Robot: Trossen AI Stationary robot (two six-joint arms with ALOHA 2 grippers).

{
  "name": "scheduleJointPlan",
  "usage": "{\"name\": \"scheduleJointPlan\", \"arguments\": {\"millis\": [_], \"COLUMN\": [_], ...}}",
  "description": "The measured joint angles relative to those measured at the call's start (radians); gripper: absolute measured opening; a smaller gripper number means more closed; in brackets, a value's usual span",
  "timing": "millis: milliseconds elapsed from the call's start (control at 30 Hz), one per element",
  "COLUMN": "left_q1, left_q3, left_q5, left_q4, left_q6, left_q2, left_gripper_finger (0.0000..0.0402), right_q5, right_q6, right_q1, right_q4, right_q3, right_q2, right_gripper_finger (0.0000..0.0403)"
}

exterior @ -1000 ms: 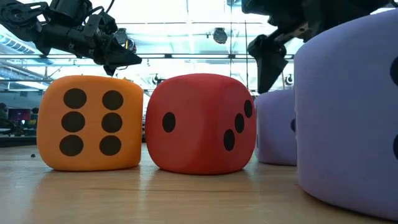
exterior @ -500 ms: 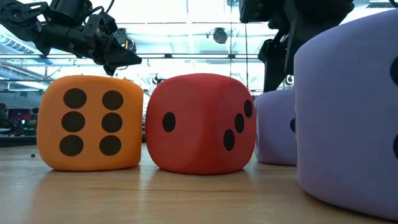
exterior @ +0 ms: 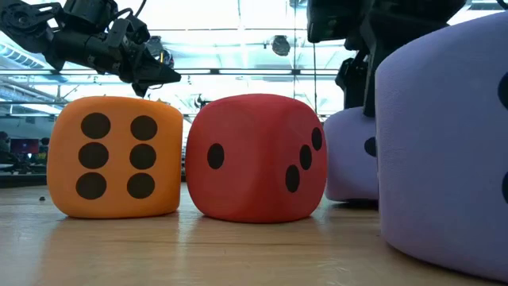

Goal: Pick & Place Dice
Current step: Put the top large purple dice into the blue bin

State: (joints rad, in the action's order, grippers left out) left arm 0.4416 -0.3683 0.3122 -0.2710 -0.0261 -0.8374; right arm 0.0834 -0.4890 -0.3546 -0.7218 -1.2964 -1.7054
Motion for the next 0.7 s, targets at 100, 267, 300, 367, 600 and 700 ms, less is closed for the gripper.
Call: {"name": "scheduleJointPlan", "arguments": {"millis": [100, 267, 300, 367, 600, 700], "left_q1": [0.000, -0.001, 0.000, 0.000, 0.000, 0.000], "left_q3": [0.000, 0.000, 0.000, 0.000, 0.000, 0.000], "left_q5": [0.000, 0.000, 0.000, 0.000, 0.000, 0.000], "left_q4": [0.000, -0.001, -0.001, 0.000, 0.005, 0.005], "left_q6": [0.000, -0.002, -0.002, -0.002, -0.003, -0.005], "left_q2": [0.000, 0.000, 0.000, 0.000, 0.000, 0.000], "left_gripper_finger": [0.0021, 0.0021, 0.0021, 0.0021, 0.0021, 0.0021], "right_q5": [0.000, -0.009, -0.012, -0.023, -0.052, -0.022], "right_q6": [-0.003, 0.011, 0.014, 0.030, 0.082, 0.153], "right_q1": [0.000, -0.001, -0.002, -0.004, -0.007, -0.020], "right_q4": [-0.005, -0.002, -0.001, -0.006, -0.001, -0.011], "right_q3": [0.000, -0.004, -0.004, -0.004, -0.002, -0.002], "right_q2": [-0.003, -0.064, -0.079, -0.101, -0.100, -0.095], "right_gripper_finger": [0.0400, 0.0400, 0.0400, 0.0400, 0.0400, 0.0396]}}
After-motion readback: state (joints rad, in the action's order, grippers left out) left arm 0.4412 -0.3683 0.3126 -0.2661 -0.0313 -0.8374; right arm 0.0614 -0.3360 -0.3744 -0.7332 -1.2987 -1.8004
